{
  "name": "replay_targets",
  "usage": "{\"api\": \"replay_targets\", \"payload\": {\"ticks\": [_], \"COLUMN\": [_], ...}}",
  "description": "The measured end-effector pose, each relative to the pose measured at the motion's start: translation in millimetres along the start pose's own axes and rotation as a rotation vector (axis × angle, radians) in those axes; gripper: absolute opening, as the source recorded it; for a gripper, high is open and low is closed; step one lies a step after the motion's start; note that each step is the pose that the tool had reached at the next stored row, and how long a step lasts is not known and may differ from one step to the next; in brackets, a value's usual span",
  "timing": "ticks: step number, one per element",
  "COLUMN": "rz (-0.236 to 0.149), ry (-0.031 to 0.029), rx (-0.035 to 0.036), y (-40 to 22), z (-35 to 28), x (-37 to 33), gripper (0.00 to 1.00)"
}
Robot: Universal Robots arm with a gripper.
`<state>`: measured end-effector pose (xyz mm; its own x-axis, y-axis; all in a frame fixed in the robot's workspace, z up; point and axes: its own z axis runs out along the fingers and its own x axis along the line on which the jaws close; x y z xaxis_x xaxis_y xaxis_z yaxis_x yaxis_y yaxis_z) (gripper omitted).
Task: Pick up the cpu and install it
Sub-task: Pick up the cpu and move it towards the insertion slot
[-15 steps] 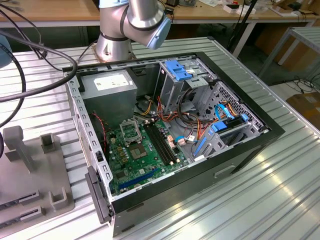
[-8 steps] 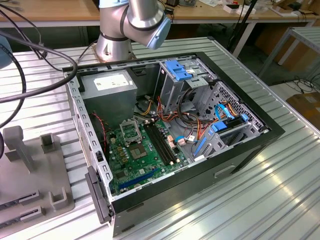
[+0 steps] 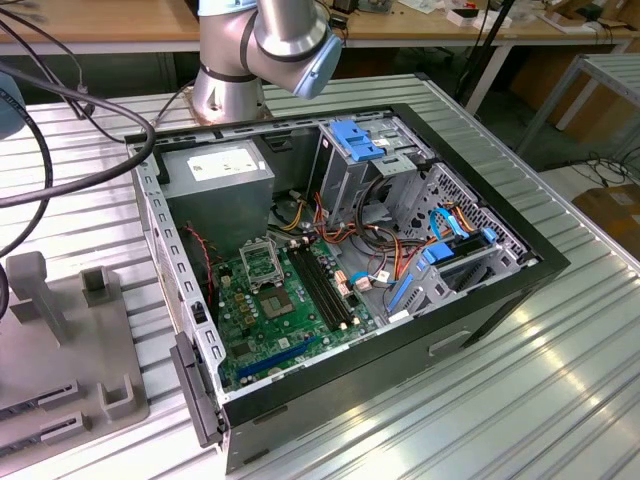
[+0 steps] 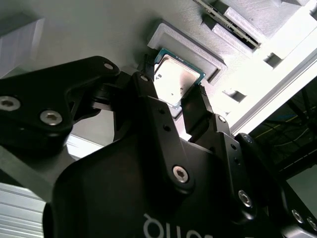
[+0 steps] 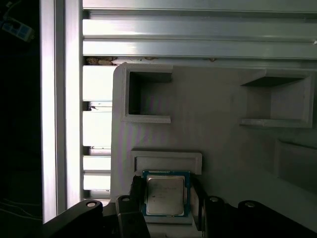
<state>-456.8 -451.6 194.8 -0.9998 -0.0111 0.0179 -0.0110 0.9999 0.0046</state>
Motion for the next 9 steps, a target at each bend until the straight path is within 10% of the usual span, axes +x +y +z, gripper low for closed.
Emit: {"api": "replay_targets", "payload": {"ticks": [9], "rz": [0.000], "ry": [0.0000], "rx": [0.0000], "y": [0.0], "z": [0.1], "x": [0.0], "gripper": [0.55]}}
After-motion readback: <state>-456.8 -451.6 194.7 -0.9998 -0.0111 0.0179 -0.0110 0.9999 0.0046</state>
